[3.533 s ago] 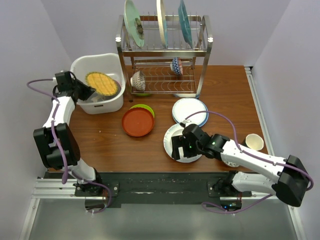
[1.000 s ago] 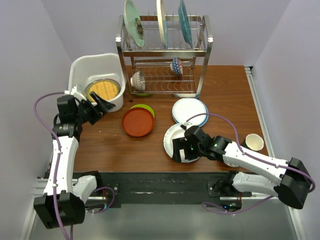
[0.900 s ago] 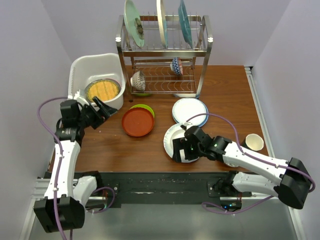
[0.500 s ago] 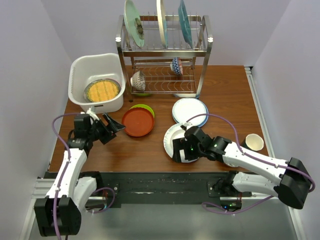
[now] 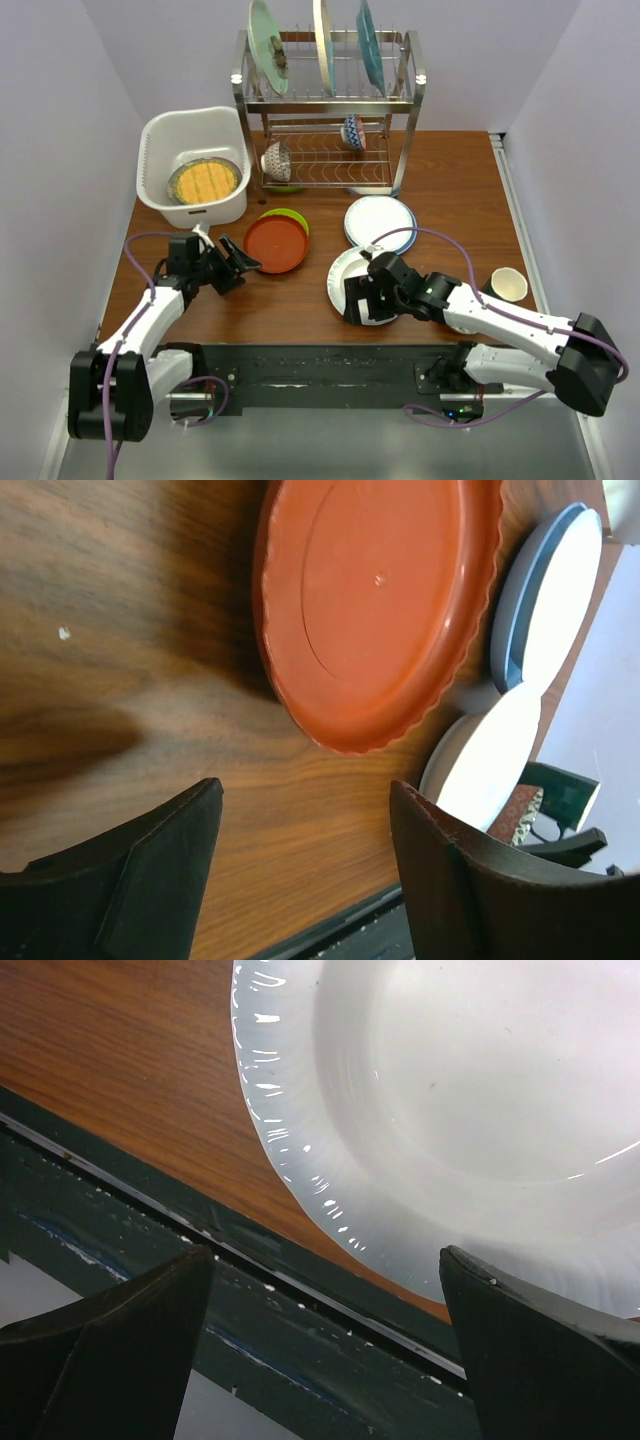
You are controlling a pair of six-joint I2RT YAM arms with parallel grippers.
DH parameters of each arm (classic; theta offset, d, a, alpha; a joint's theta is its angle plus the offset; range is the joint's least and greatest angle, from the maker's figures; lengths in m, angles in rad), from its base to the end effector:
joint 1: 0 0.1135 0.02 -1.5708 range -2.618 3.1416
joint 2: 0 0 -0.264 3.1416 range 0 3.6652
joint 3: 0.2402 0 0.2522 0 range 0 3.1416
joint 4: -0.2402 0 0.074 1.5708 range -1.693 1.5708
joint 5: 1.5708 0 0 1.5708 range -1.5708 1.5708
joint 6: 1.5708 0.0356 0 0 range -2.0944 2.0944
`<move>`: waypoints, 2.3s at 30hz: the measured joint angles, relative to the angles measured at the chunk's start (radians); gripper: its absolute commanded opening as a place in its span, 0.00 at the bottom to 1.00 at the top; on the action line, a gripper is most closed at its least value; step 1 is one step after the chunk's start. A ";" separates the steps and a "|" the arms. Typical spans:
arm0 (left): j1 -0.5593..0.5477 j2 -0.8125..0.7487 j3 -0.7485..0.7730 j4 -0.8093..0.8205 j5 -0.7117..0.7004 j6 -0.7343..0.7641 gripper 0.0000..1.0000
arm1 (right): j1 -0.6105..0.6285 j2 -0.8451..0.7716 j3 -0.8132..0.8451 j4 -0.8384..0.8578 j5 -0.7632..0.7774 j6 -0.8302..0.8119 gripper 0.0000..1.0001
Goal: Place the plates into the plastic bin on the countertop
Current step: Pick up the plate at the center of the board.
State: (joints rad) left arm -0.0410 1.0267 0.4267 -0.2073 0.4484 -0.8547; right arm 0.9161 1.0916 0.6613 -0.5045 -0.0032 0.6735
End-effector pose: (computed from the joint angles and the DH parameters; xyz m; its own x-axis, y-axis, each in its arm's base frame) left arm 0.1919 -0.0233 0.1739 -0.7276 -0.6505 -0.2176 -0.3236 0.6053 -0.7272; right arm 0.1284 0.1675 0.2119 -0.8784 -0.1199 -0.4627 -0.3154 0.8728 0.3725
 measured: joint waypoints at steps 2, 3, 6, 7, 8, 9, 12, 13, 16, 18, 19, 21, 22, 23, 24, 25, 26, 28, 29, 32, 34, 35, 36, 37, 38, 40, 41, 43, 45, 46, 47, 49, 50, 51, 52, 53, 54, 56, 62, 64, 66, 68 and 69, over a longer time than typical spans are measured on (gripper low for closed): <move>-0.002 0.029 0.000 0.024 -0.005 0.000 0.67 | 0.000 0.001 0.000 0.000 0.000 0.000 0.99; -0.002 0.042 0.000 0.033 -0.009 0.000 0.65 | 0.000 0.001 0.000 0.001 0.000 0.000 0.99; -0.002 0.071 0.000 0.053 -0.016 0.000 0.60 | 0.000 0.001 0.000 0.001 0.000 0.000 0.99; -0.002 0.080 0.000 0.062 -0.017 -0.001 0.59 | 0.000 0.001 0.000 0.001 0.000 0.000 0.99; -0.002 0.088 0.000 0.072 -0.019 -0.001 0.57 | 0.000 0.001 0.000 0.001 0.000 0.000 0.99; -0.002 0.095 0.000 0.080 -0.019 -0.001 0.57 | 0.000 0.002 0.000 0.001 0.000 0.000 0.99; -0.002 0.122 0.000 0.104 -0.023 -0.002 0.55 | 0.000 0.002 0.000 0.001 0.000 0.000 0.99; -0.002 0.129 0.000 0.112 -0.024 -0.003 0.54 | 0.000 0.002 0.000 0.001 0.000 0.000 0.99; -0.004 0.148 0.000 0.134 -0.027 -0.010 0.51 | 0.000 0.002 0.000 0.001 0.000 0.000 0.99; -0.006 0.164 0.000 0.150 -0.027 -0.018 0.49 | 0.000 0.002 0.000 0.001 0.000 0.000 0.99; -0.006 0.169 0.000 0.156 -0.028 -0.019 0.48 | 0.000 0.002 0.000 0.001 0.000 0.000 0.99; -0.006 0.183 0.000 0.175 -0.029 -0.024 0.47 | 0.000 0.002 0.000 0.001 0.000 0.000 0.99; -0.006 0.189 0.000 0.183 -0.030 -0.025 0.46 | 0.000 0.002 0.000 0.001 0.000 0.000 0.99; -0.006 0.195 0.000 0.190 -0.030 -0.026 0.45 | 0.000 0.002 0.000 0.001 0.000 0.000 0.99; -0.006 0.200 0.000 0.196 -0.030 -0.026 0.44 | 0.000 0.002 0.000 0.001 0.000 0.000 0.99; -0.006 0.206 0.000 0.201 -0.031 -0.026 0.43 | 0.000 0.002 0.000 0.001 0.000 0.000 0.99; -0.006 0.211 0.000 0.205 -0.031 -0.026 0.43 | 0.000 0.002 0.000 0.001 0.000 0.000 0.99; -0.006 0.231 0.002 0.215 -0.033 -0.026 0.38 | 0.000 0.002 0.000 0.000 0.000 0.000 0.99; -0.006 0.239 0.002 0.219 -0.033 -0.026 0.36 | 0.000 0.002 0.000 0.000 0.000 0.000 0.99; -0.006 0.270 0.003 0.229 -0.033 -0.026 0.16 | 0.000 0.002 0.000 0.000 0.001 0.000 0.99; -0.006 0.285 0.003 0.235 -0.033 -0.029 0.00 | 0.000 0.002 0.000 0.000 0.001 0.000 0.99; -0.006 0.288 0.003 0.236 -0.034 -0.029 0.00 | 0.000 0.002 0.000 0.000 0.001 0.000 0.99; -0.006 0.290 0.003 0.239 -0.035 -0.025 0.00 | 0.000 0.002 0.000 0.000 0.001 -0.001 0.99; -0.006 0.291 0.003 0.240 -0.034 -0.025 0.00 | 0.000 0.002 0.000 0.000 0.001 -0.001 0.99; -0.008 0.291 0.003 0.242 -0.034 -0.026 0.00 | 0.000 0.002 0.000 0.000 0.001 -0.001 0.99; -0.007 0.288 0.004 0.243 -0.037 -0.025 0.00 | 0.000 0.002 0.000 0.000 0.001 0.000 0.99; -0.008 0.287 0.004 0.241 -0.038 -0.026 0.00 | 0.000 0.002 0.000 0.000 0.001 0.000 0.99; -0.007 0.280 0.004 0.236 -0.041 -0.025 0.00 | 0.000 0.002 0.000 0.000 0.001 -0.001 0.99; -0.008 0.267 0.008 0.224 -0.042 -0.025 0.00 | 0.000 0.002 0.000 0.001 0.001 0.000 0.99; -0.008 0.260 0.011 0.220 -0.044 -0.024 0.00 | 0.000 0.002 0.000 0.001 0.001 -0.001 0.99; -0.008 0.253 0.014 0.214 -0.045 -0.024 0.00 | 0.000 0.002 -0.001 0.001 0.001 0.000 0.99; -0.008 0.235 0.026 0.200 -0.048 -0.023 0.00 | 0.000 0.002 -0.004 0.003 0.001 -0.001 0.99; -0.008 0.225 0.032 0.189 -0.050 -0.022 0.00 | 0.000 0.002 -0.006 0.003 0.000 0.000 0.99; -0.008 0.216 0.039 0.179 -0.052 -0.021 0.00 | 0.000 0.002 -0.007 0.003 0.000 -0.001 0.99; -0.008 0.204 0.047 0.167 -0.055 -0.019 0.00 | 0.000 0.002 -0.009 0.004 0.000 -0.001 0.99; -0.008 0.194 0.055 0.158 -0.056 -0.017 0.00 | 0.000 0.002 -0.010 0.004 0.000 0.000 0.99; -0.008 0.186 0.063 0.145 -0.057 -0.016 0.00 | 0.000 0.002 -0.011 0.005 0.000 -0.001 0.99; -0.008 0.175 0.084 0.120 -0.060 -0.013 0.00 | 0.000 0.009 -0.011 0.007 0.000 -0.001 0.99; -0.008 0.154 0.156 0.042 -0.077 0.025 0.00 | 0.000 0.037 -0.011 0.012 -0.001 -0.001 0.99; -0.008 0.145 0.172 0.019 -0.084 0.036 0.00 | 0.000 0.037 -0.011 0.013 -0.003 -0.001 0.99; -0.008 0.137 0.186 -0.003 -0.090 0.043 0.00 | 0.000 0.037 -0.011 0.013 -0.007 -0.001 0.99; -0.008 0.133 0.198 -0.019 -0.094 0.052 0.00 | 0.000 0.037 -0.011 0.013 -0.008 -0.001 0.99; -0.008 0.130 0.205 -0.028 -0.095 0.055 0.00 | 0.000 0.037 -0.011 0.013 -0.009 -0.001 0.99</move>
State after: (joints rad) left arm -0.0486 1.1572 0.6319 -0.2352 0.3534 -0.7994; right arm 0.9161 1.1286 0.6502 -0.4911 -0.0124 0.6724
